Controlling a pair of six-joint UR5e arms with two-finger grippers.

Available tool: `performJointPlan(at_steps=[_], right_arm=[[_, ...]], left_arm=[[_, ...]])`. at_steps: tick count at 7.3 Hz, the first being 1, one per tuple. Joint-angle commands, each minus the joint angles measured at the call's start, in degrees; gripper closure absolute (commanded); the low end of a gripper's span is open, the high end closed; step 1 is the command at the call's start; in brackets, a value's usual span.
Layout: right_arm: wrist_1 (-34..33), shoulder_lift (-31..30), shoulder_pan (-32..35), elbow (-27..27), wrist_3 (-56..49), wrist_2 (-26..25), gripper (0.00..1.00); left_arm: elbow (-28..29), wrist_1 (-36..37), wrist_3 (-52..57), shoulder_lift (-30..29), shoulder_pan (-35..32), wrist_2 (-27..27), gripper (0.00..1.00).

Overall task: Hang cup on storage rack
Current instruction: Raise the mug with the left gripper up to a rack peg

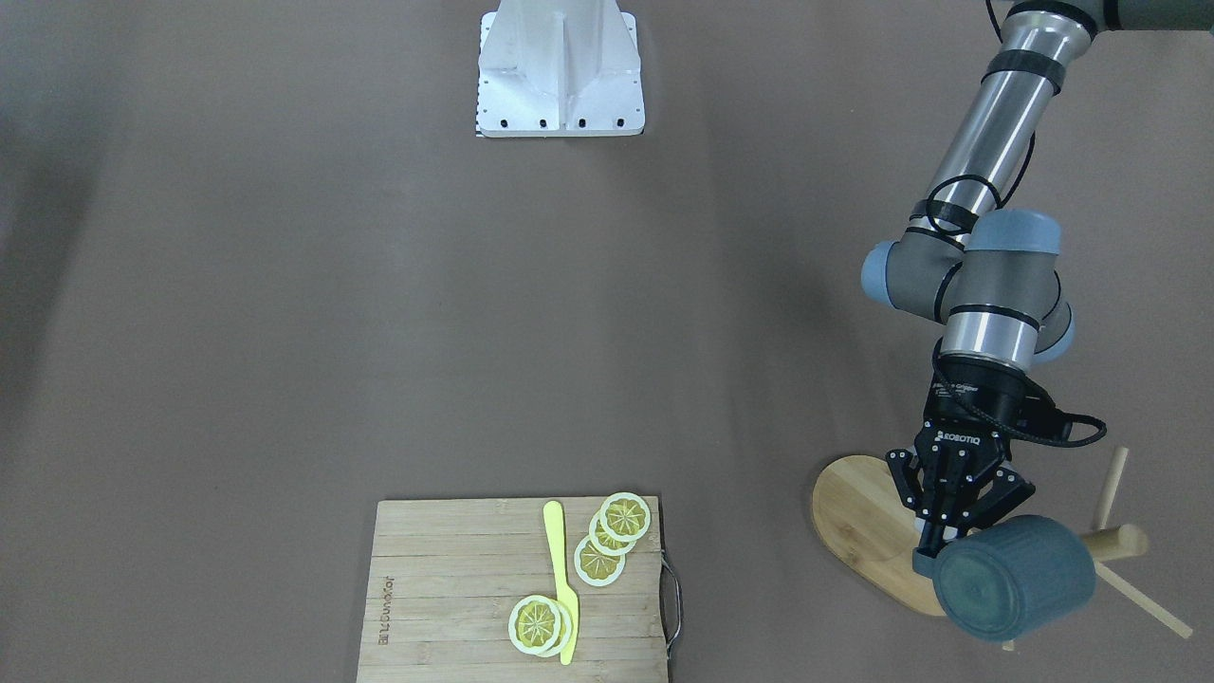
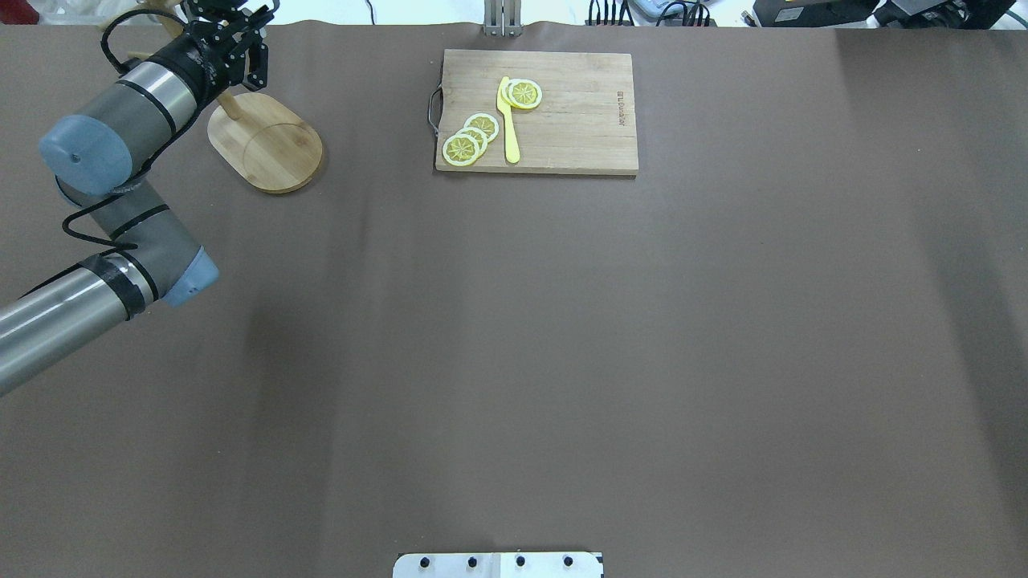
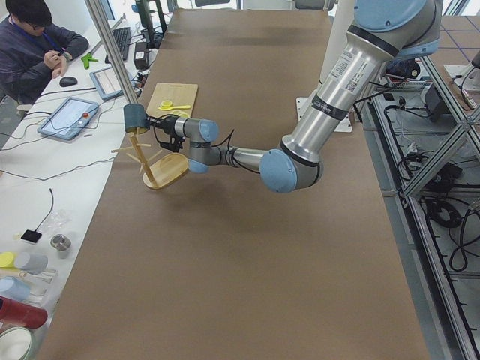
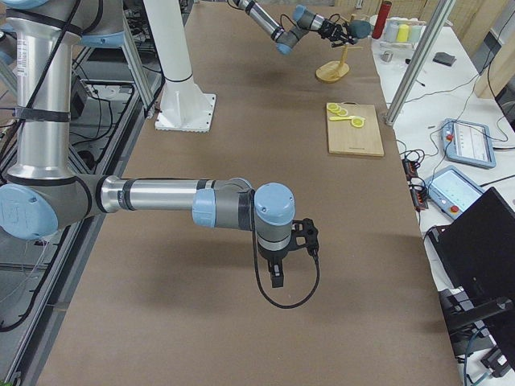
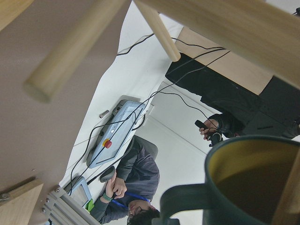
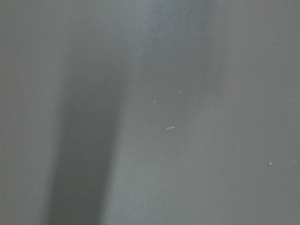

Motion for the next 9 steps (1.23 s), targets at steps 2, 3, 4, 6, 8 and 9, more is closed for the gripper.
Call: performJointPlan(at_steps=[2, 3, 4, 6, 8, 9], right_arm=[[0.00, -0.09, 0.00, 0.00, 0.00, -0.05, 0.00], [0.00, -0.18, 0.00, 0.00, 0.00, -0.05, 0.00], [0.00, -0.18, 0.00, 0.00, -0.09, -0.05, 0.00], [0.00, -0.18, 0.00, 0.09, 0.00, -0.05, 0.00], [0.00, -0.26, 0.00, 0.09, 0.00, -0.05, 0.00], [0.00, -0.35, 0.00, 0.09, 0.00, -0.05, 0.00]], left_arm=[[0.07, -3.62, -1.70, 1.93, -0.08, -1.31, 1.00], [0.25, -3.63, -1.70, 2.03, -0.08, -1.31, 1.00], [0.68, -3.63, -1.70, 2.03, -0.08, -1.31, 1.00], [1.12, -3.72, -1.70, 2.12, -0.08, -1.31, 1.00], [1.65, -3.98, -1.70, 2.03, 0.09, -1.31, 1.00], [1.91, -3.98, -1.70, 2.03, 0.09, -1.23, 1.00]])
